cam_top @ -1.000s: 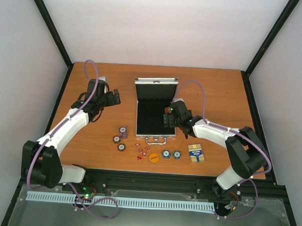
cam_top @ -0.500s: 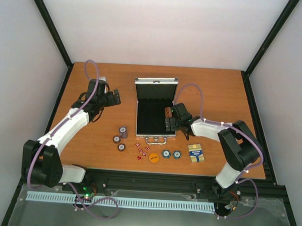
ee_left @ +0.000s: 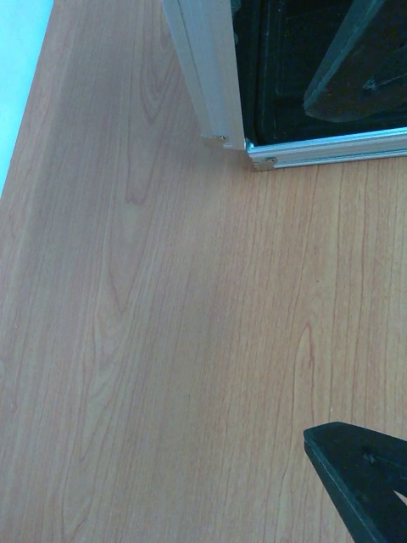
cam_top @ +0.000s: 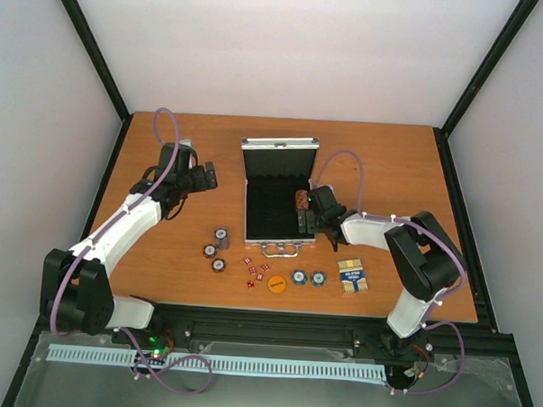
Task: Pack up texas hold em set
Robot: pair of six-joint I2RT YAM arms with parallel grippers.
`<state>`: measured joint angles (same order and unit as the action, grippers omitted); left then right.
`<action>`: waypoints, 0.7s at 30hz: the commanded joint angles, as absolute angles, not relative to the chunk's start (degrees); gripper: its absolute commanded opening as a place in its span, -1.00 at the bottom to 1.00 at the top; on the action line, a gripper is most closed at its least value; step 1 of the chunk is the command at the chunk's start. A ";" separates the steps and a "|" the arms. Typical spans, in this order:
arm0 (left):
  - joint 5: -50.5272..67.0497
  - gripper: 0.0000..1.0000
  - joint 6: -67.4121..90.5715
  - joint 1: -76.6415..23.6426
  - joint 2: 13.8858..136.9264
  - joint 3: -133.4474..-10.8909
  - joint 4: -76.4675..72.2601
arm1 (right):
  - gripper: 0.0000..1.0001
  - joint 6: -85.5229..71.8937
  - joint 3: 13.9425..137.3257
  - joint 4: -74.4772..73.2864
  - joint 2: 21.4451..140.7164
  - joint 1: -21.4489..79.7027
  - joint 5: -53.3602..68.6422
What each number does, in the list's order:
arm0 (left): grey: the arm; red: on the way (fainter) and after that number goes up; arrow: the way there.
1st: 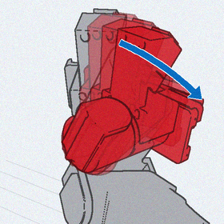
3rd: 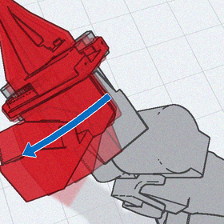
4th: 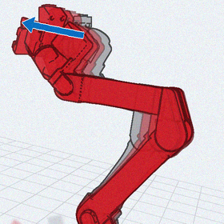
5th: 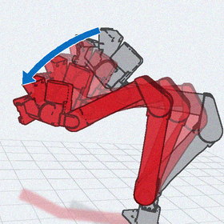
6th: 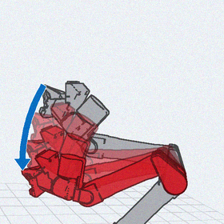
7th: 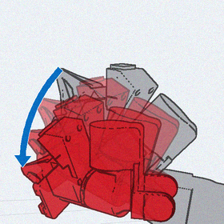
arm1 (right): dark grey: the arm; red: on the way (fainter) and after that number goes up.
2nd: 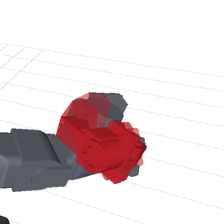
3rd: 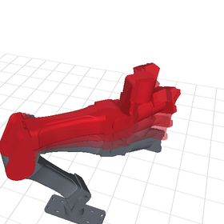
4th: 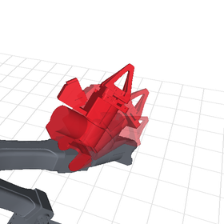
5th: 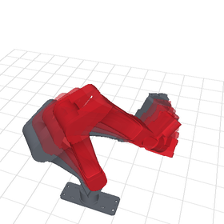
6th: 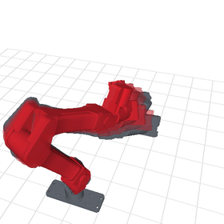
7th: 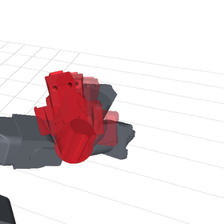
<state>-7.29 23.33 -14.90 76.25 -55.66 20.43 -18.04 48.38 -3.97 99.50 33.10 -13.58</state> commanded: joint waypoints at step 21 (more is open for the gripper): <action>-7.43 1.00 23.10 -15.29 75.89 -57.62 20.82 | 1.00 -20.75 43.21 -4.69 85.90 32.84 -12.62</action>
<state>-7.29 23.33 -14.90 76.25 -55.68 20.47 -20.91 41.15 1.93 91.24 32.82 -14.04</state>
